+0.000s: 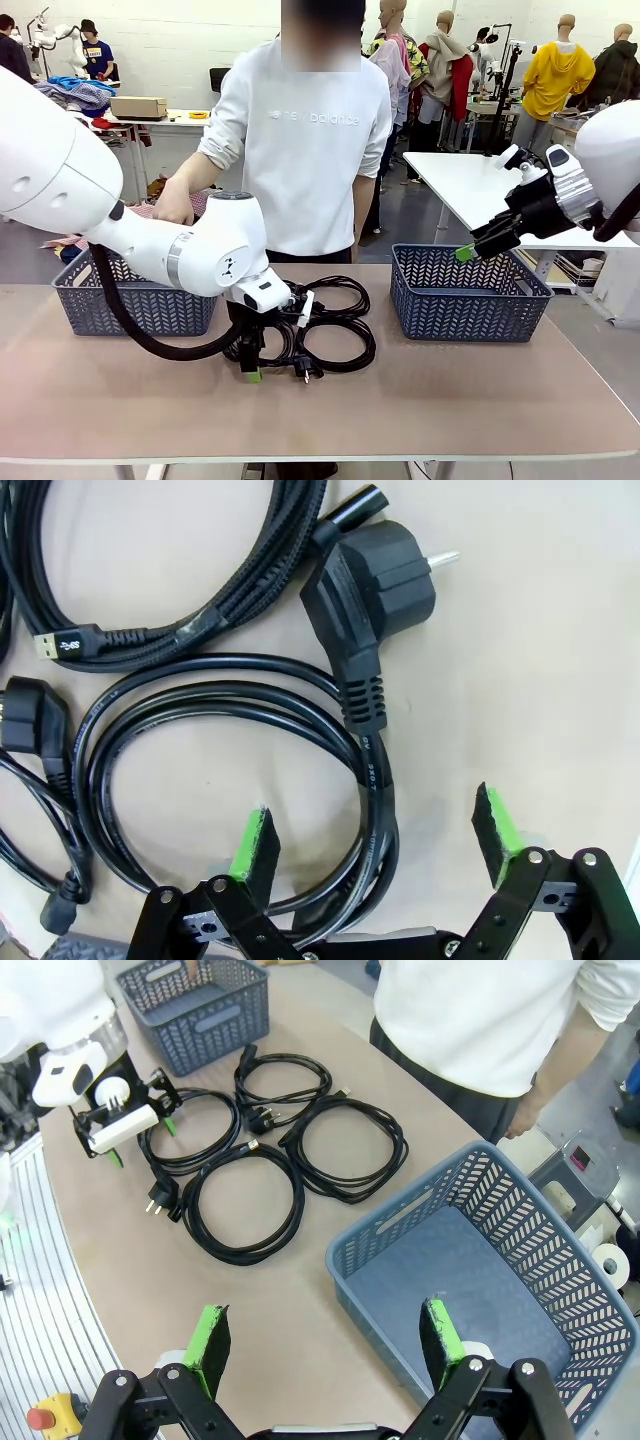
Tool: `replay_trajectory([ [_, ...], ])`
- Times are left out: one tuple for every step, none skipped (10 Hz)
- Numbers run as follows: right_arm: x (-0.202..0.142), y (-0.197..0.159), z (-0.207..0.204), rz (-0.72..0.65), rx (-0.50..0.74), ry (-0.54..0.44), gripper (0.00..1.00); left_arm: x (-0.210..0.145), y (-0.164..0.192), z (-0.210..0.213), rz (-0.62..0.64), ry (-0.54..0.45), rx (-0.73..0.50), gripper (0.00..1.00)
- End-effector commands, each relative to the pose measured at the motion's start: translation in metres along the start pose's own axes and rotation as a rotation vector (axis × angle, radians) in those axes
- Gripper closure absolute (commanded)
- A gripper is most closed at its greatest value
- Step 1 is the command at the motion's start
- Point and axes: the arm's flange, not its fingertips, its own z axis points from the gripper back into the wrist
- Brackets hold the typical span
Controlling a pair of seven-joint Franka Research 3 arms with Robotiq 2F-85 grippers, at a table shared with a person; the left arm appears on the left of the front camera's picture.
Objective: Organize the cables according to human instructions.
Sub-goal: Pick up a bundle of cables and place it in the basket indicated by the human.
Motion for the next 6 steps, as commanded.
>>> replay_trajectory([
  [-0.0006, -0.0026, -0.0023, 0.019, 0.01, -0.024, 0.0, 0.0036, 0.0036, -0.0015, 0.003, 0.011, 0.01, 0.1],
  [-0.0006, -0.0026, -0.0023, 0.019, 0.01, -0.024, 0.0, 0.0049, 0.0048, -0.0009, 0.007, 0.013, 0.007, 0.19],
  [-0.0006, -0.0026, -0.0023, 0.019, 0.01, -0.024, 0.0, 0.0047, 0.0055, -0.0009, 0.006, 0.018, 0.008, 0.29],
  [-0.0006, -0.0026, -0.0023, 0.019, 0.01, -0.024, 0.0, 0.0049, 0.0061, -0.0005, 0.006, 0.023, 0.005, 0.38],
  [-0.0006, -0.0026, -0.0023, 0.019, 0.01, -0.024, 0.0, 0.0048, 0.0064, -0.0003, 0.007, 0.018, 0.001, 0.48],
  [-0.0006, -0.0026, -0.0023, 0.019, 0.01, -0.024, 0.0, 0.005, 0.0066, 0.0008, 0.006, 0.019, 0.003, 0.58],
])
